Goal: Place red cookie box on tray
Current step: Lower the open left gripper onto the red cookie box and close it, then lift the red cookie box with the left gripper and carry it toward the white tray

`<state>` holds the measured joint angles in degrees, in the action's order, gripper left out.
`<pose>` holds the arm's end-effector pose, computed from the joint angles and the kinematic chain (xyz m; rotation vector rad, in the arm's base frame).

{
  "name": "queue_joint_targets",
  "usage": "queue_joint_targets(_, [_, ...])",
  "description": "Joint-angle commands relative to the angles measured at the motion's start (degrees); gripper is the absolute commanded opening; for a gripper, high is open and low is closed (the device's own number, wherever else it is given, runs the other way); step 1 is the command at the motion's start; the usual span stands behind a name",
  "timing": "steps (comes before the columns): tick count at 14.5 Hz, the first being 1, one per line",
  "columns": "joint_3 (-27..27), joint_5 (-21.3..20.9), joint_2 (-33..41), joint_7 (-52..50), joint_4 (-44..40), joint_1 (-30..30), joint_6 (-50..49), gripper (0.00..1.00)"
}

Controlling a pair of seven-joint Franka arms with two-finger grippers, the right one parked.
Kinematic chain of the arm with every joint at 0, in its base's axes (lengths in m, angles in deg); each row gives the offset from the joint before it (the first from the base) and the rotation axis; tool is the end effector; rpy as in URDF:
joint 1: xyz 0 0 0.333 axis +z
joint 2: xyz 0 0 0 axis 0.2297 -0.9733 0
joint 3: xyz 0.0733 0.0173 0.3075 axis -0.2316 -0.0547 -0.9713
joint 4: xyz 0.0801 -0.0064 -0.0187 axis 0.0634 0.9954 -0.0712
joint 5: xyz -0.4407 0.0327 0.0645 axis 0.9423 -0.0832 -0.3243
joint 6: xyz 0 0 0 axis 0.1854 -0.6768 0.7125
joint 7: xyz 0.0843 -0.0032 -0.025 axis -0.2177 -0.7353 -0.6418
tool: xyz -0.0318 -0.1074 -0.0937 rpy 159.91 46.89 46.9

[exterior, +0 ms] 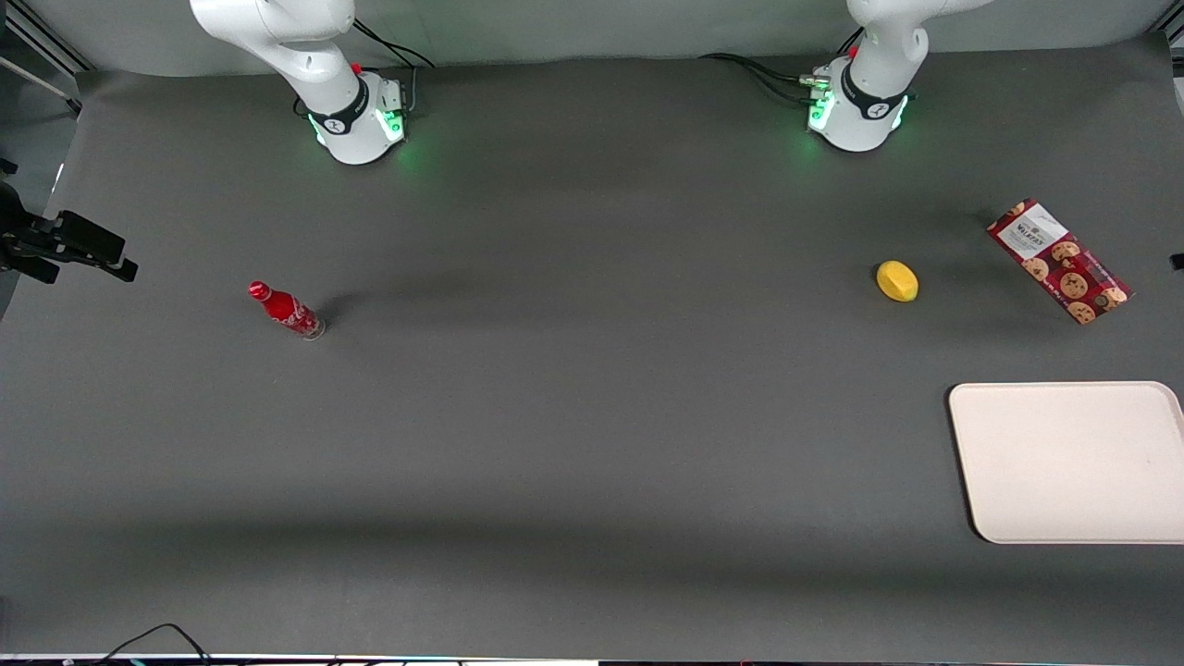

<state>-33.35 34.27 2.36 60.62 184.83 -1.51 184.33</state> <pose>0.5509 0.3095 0.3836 -2.9442 -0.3873 0.4480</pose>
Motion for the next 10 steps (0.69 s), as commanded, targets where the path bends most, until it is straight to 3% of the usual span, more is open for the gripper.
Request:
queue_joint_targets(1, [-4.33, -0.36, -1.59, 4.07, 13.24, -0.43, 15.94, 1.00])
queue_joint_targets(4, [-6.54, -0.10, -4.57, 6.37, 21.94, -0.08, 31.48, 1.00])
queue_joint_targets(7, [-7.42, 4.55, -8.96, 12.23, 26.00, 0.36, 42.15, 1.00])
queue_joint_targets(8, [-8.03, 4.82, -10.28, 14.26, 26.10, 1.06, 43.39, 0.85])
queue_joint_targets(9, [-8.13, 5.35, -10.90, 15.07, 25.92, 1.41, 44.19, 0.02])
queue_joint_targets(10, [-8.21, 5.53, -11.17, 16.12, 25.83, 1.33, 44.11, 0.00])
